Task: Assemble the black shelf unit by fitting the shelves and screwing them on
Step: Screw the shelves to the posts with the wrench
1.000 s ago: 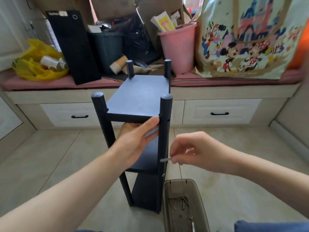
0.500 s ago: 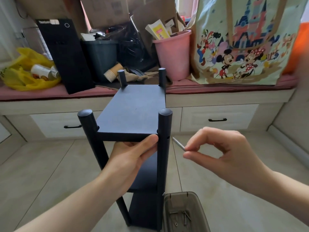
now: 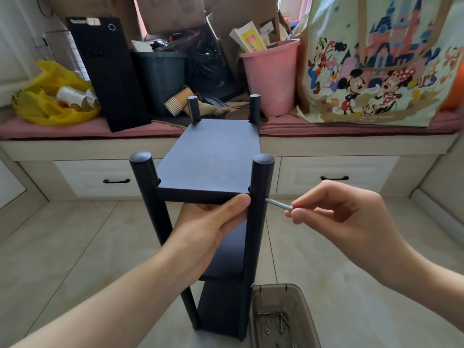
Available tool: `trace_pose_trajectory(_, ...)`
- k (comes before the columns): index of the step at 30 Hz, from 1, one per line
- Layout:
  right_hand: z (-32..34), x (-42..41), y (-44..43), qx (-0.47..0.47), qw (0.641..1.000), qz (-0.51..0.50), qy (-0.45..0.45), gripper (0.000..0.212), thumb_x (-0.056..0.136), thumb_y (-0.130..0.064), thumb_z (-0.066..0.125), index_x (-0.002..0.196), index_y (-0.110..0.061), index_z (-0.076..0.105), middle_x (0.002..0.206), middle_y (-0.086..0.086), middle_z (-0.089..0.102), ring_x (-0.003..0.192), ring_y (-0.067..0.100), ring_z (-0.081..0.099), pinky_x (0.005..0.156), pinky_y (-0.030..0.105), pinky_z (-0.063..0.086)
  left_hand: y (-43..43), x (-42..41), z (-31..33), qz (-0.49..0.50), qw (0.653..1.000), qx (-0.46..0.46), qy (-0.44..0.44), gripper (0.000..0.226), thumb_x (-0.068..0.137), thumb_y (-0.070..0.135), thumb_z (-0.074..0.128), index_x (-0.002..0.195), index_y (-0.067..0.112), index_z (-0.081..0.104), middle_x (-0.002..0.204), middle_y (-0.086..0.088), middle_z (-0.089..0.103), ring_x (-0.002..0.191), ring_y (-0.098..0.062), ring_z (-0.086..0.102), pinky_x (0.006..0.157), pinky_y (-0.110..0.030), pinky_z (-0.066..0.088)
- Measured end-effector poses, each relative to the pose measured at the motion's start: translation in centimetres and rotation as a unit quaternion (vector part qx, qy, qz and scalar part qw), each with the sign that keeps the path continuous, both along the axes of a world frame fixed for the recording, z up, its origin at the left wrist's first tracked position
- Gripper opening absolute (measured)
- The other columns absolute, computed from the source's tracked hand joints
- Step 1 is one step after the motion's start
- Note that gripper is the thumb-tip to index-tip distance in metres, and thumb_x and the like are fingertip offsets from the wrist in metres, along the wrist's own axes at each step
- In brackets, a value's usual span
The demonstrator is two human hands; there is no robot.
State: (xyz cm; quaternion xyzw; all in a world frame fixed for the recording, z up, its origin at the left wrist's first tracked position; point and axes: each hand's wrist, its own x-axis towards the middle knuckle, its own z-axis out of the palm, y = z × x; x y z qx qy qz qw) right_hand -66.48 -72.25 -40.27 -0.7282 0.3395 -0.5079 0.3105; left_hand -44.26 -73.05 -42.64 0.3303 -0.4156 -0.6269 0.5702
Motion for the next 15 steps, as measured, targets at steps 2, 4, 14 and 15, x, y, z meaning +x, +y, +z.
trace_pose_trajectory(2, 0.1, 0.0, 0.1, 0.007, 1.000, -0.001, 0.002, 0.012, 0.073, -0.022, 0.075, 0.082, -0.015, 0.073, 0.076, -0.003, 0.074, 0.073, 0.016, 0.072, 0.072, 0.020, 0.057, 0.0, 0.0, -0.1, 0.006, 1.000, 0.004, 0.002, 0.047, 0.069, 0.025, 0.087, 0.111, 0.008, 0.076, 0.119, -0.018, 0.072, 0.113, -0.031, 0.070, 0.093, -0.035, 0.058)
trace_pose_trajectory(4, 0.3, 0.1, 0.3, 0.014, 1.000, -0.004, -0.006, 0.012, 0.072, -0.021, 0.076, 0.081, -0.015, 0.073, 0.075, 0.000, 0.074, 0.070, 0.015, 0.072, 0.069, 0.018, 0.056, 0.0, 0.0, -0.1, 0.006, 1.000, 0.005, 0.003, 0.045, 0.068, 0.024, 0.087, 0.109, 0.008, 0.077, 0.119, -0.018, 0.072, 0.113, -0.031, 0.070, 0.092, -0.034, 0.058)
trace_pose_trajectory(14, 0.8, 2.1, 0.0, 0.016, 0.999, -0.034, 0.015, 0.011, 0.073, -0.029, 0.077, 0.076, -0.020, 0.071, 0.071, -0.008, 0.071, 0.068, 0.012, 0.068, 0.068, 0.021, 0.055, -0.2, -0.5, -0.3, 0.035, 0.997, -0.004, -0.072, 0.068, 0.066, 0.035, 0.082, 0.121, -0.001, 0.068, 0.118, -0.018, 0.072, 0.115, -0.029, 0.068, 0.107, -0.045, 0.049)
trace_pose_trajectory(15, 0.8, 2.2, -0.1, 0.020, 0.999, -0.032, 0.014, 0.009, 0.074, -0.025, 0.078, 0.075, -0.020, 0.071, 0.070, -0.008, 0.071, 0.067, 0.012, 0.068, 0.067, 0.020, 0.054, -0.2, -0.4, -0.3, 0.040, 0.996, -0.005, -0.078, 0.069, 0.065, 0.036, 0.082, 0.121, -0.001, 0.068, 0.118, -0.017, 0.073, 0.115, -0.028, 0.069, 0.108, -0.045, 0.048)
